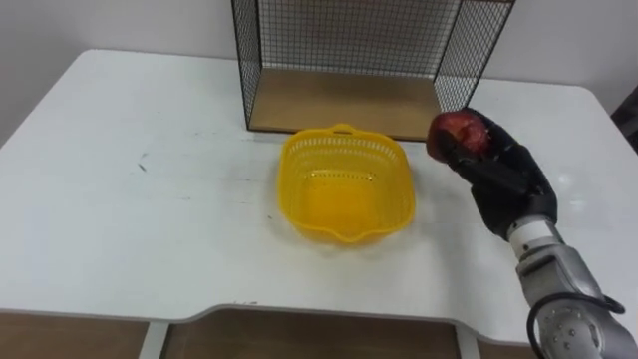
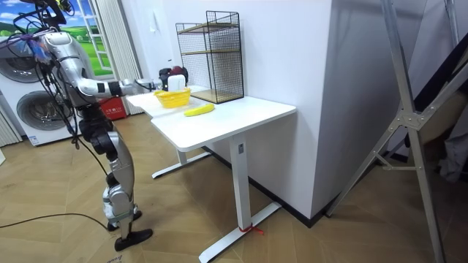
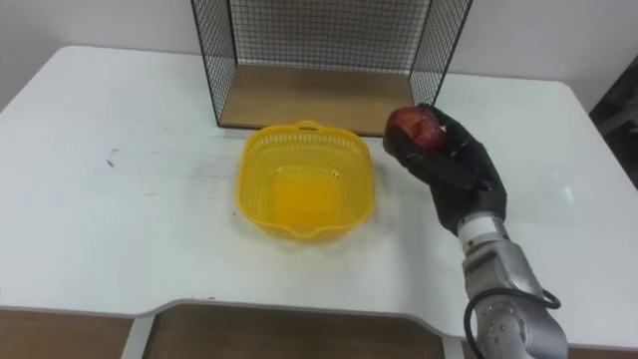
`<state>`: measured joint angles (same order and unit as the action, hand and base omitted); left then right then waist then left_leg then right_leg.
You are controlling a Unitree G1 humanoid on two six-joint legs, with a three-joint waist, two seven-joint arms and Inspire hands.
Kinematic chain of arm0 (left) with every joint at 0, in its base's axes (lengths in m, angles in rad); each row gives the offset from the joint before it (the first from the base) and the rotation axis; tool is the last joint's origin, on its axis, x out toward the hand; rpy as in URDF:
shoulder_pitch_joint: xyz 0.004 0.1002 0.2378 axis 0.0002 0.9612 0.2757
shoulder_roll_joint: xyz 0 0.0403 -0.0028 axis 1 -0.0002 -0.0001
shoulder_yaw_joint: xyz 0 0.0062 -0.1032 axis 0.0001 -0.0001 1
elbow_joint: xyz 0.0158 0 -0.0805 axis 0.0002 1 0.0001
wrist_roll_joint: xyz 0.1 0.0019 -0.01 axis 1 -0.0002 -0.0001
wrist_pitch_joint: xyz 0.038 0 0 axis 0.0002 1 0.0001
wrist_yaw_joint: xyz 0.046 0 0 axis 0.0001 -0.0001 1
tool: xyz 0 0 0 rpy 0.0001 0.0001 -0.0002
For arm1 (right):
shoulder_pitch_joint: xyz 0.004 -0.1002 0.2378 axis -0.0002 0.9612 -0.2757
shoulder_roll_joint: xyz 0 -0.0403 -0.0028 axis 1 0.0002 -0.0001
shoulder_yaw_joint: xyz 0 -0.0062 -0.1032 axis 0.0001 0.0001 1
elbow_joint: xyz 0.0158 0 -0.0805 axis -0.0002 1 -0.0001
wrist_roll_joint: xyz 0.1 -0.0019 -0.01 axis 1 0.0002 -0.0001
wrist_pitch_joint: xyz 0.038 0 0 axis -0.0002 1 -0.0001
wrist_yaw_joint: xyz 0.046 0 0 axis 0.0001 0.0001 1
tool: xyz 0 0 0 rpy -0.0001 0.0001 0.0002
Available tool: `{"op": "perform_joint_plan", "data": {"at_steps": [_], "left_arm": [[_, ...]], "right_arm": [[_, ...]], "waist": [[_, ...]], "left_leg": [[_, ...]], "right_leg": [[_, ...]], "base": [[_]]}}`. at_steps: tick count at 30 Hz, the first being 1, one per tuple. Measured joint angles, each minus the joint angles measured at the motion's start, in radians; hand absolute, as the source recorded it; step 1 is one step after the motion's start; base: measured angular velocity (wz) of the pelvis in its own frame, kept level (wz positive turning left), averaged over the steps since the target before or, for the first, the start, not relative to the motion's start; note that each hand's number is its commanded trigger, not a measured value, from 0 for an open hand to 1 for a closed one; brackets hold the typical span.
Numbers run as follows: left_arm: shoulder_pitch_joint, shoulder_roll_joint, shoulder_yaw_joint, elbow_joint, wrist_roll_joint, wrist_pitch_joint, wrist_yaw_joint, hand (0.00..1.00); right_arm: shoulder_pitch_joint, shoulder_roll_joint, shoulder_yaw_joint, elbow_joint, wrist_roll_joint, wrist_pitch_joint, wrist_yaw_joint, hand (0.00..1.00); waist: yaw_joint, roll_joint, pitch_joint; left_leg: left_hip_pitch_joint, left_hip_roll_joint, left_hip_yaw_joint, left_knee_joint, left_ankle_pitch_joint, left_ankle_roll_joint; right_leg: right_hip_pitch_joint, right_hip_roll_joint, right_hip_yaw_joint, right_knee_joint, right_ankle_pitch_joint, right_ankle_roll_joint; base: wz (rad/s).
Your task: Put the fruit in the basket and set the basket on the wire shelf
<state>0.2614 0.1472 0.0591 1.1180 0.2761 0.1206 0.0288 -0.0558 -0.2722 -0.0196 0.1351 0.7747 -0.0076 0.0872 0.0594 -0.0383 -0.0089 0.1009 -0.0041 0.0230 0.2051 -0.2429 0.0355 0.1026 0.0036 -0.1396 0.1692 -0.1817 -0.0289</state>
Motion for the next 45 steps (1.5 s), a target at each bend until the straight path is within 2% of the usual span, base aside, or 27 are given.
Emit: {"op": "perform_joint_plan", "data": {"at_steps": [3,5,8,11,19,22,26,27,28,29,34,35,45], "left_arm": [[0.004,0.0,-0.004,-0.001,0.0,-0.008,0.0,0.0],[0.004,0.0,-0.004,-0.004,0.0,-0.01,-0.001,0.0],[0.0,0.001,-0.005,-0.012,0.0,-0.01,-0.003,0.0],[-0.011,0.001,-0.005,-0.012,0.001,-0.013,-0.014,0.0],[-0.034,0.009,-0.016,-0.017,0.0,-0.02,-0.04,0.0],[-0.041,0.024,-0.046,-0.019,-0.004,-0.019,-0.041,0.0],[-0.048,0.031,-0.046,-0.02,-0.005,-0.019,-0.042,0.0],[-0.048,0.031,-0.046,-0.02,-0.005,-0.019,-0.043,0.0],[-0.048,0.031,-0.046,-0.02,-0.006,-0.019,-0.044,0.0],[-0.047,0.031,-0.046,-0.019,-0.006,-0.019,-0.045,0.0],[-0.043,0.031,-0.047,-0.019,-0.007,-0.02,-0.054,0.0],[-0.045,0.031,-0.051,-0.02,-0.007,-0.02,-0.056,0.0],[-0.05,0.036,-0.092,-0.02,-0.008,-0.02,-0.055,0.0]], "right_arm": [[-0.001,0.0,0.0,-0.052,-0.045,0.0,0.005,1.0],[-0.001,0.0,0.004,-0.078,-0.146,0.0,0.012,1.0],[-0.001,-0.001,0.023,-0.079,-0.247,0.0,0.026,1.0],[-0.001,-0.003,0.034,-0.099,-0.359,0.001,0.038,1.0],[-0.005,-0.006,0.052,-0.195,-0.517,0.001,0.08,1.0],[-0.006,-0.01,0.085,-0.202,-0.585,0.001,0.079,1.0],[-0.006,-0.011,0.127,-0.202,-0.639,0.013,0.112,1.0],[-0.006,-0.011,0.128,-0.202,-0.644,0.013,0.116,0.6],[-0.006,-0.011,0.13,-0.202,-0.653,0.013,0.121,0.52],[-0.006,-0.011,0.131,-0.202,-0.663,0.013,0.127,0.0],[-0.006,-0.011,0.135,-0.202,-0.668,0.013,0.145,0.0],[-0.006,-0.011,0.136,-0.201,-0.667,0.013,0.146,0.0],[-0.006,-0.011,0.141,-0.19,-0.667,0.013,0.144,0.0]], "waist": [[0.002,-0.001,0.0044],[0.003,-0.001,0.0103],[0.002,-0.003,0.0126],[0.003,-0.006,0.0105],[0.016,-0.017,0.0077],[0.026,-0.02,0.0097],[0.031,-0.023,0.0113],[0.031,-0.024,0.0111],[0.031,-0.027,0.0097],[0.032,-0.03,0.0083],[0.031,-0.037,0.0086],[0.031,-0.034,0.0112],[0.027,-0.027,0.0161]], "left_leg": [[0.006,0.001,0.002,-0.003,0.0,0.0],[0.002,0.002,0.001,-0.003,0.0,0.0],[-0.005,0.003,0.0,0.0,0.0,0.0],[-0.015,0.003,-0.002,0.001,0.0,0.0],[-0.02,0.003,-0.002,0.001,0.0,0.0],[-0.021,0.004,0.0,-0.001,0.0,0.0],[-0.023,0.004,0.0,-0.002,0.0,0.0],[-0.023,0.004,0.0,-0.002,0.0,0.0],[-0.023,0.004,0.0,-0.001,0.0,0.0],[-0.023,0.004,-0.001,-0.001,0.0,0.0],[-0.021,0.004,-0.002,0.0,0.0,0.0],[-0.019,0.004,-0.002,0.0,0.0,0.0],[-0.018,0.004,0.0,0.0,0.0,0.0]], "right_leg": [[0.004,0.001,0.001,-0.001,0.0,0.0],[0.001,0.001,0.0,0.0,0.0,0.0],[-0.006,0.002,-0.005,0.002,0.001,-0.001],[-0.014,0.002,-0.009,0.005,0.001,-0.001],[-0.019,0.003,-0.007,0.002,0.001,-0.002],[-0.021,0.004,0.0,0.001,0.001,-0.002],[-0.023,0.004,0.0,0.002,0.001,-0.002],[-0.023,0.004,0.0,0.002,0.001,-0.002],[-0.023,0.004,0.0,0.003,0.001,-0.002],[-0.023,0.004,0.0,0.003,0.001,-0.002],[-0.02,0.004,0.0,0.003,0.001,-0.002],[-0.019,0.004,0.0,0.003,0.001,-0.002],[-0.018,0.004,0.002,0.003,0.002,-0.002]], "base": [[0.0],[0.0],[0.0],[0.01],[0.0],[0.0],[0.0],[0.0],[0.0],[0.0],[0.0],[0.0],[0.0]]}}
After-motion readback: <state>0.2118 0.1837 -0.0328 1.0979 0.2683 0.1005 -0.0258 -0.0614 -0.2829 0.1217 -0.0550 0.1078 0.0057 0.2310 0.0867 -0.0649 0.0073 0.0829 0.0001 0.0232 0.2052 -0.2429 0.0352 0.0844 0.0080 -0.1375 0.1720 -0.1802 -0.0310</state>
